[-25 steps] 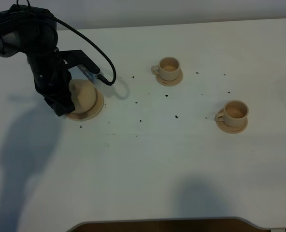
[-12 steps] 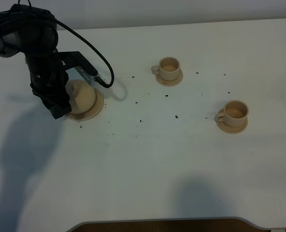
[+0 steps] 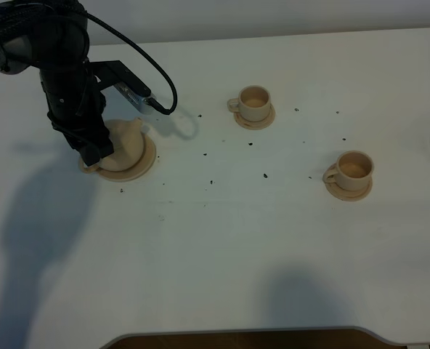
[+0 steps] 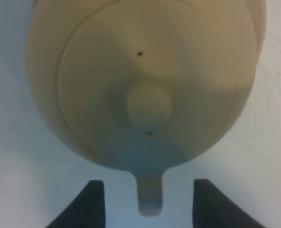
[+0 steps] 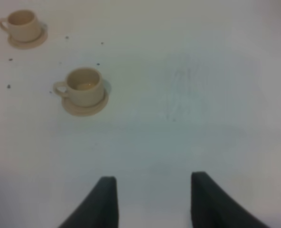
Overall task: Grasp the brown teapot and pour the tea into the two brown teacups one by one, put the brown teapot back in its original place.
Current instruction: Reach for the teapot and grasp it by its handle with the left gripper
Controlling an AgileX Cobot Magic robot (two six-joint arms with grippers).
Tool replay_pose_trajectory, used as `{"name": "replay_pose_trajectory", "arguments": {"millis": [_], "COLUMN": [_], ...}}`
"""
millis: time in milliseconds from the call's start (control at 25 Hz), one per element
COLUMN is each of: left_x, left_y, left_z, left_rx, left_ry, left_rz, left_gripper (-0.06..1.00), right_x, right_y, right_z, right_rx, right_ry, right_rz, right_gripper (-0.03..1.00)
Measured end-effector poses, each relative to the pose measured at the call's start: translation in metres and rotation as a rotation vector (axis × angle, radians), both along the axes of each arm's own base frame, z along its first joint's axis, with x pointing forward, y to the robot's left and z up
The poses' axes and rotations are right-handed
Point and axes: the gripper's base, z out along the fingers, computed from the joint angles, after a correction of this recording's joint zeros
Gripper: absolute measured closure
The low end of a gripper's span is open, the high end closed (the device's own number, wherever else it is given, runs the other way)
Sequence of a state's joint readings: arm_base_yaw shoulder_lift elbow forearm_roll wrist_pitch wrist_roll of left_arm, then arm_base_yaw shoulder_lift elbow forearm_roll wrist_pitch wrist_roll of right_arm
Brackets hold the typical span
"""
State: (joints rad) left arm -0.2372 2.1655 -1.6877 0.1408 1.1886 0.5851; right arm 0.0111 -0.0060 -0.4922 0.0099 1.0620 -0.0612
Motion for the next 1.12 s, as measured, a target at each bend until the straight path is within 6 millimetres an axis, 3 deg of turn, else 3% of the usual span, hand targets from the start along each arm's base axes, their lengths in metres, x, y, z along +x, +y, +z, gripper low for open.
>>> {"name": "replay_pose_trajectory", "arguments": {"millis": [760, 1120], "left_x": [-0.002, -0.001], "left_y": [-0.014, -0.013], "left_z": [-0.007, -0.009], "left_rx": [0.061, 0.074], "left_ry": [-0.007, -0.01], "left_rz": [0.0, 0.01], "left_gripper": [0.51, 0.58], "right_x": [0.0, 0.0], "right_y": [0.0, 0.0], "right_z": [0.0, 0.0], "right_rx": [0.0, 0.0], "right_ry": [0.0, 0.0], "right_rz": [0.0, 0.0], "right_gripper": [0.59, 0.59]}}
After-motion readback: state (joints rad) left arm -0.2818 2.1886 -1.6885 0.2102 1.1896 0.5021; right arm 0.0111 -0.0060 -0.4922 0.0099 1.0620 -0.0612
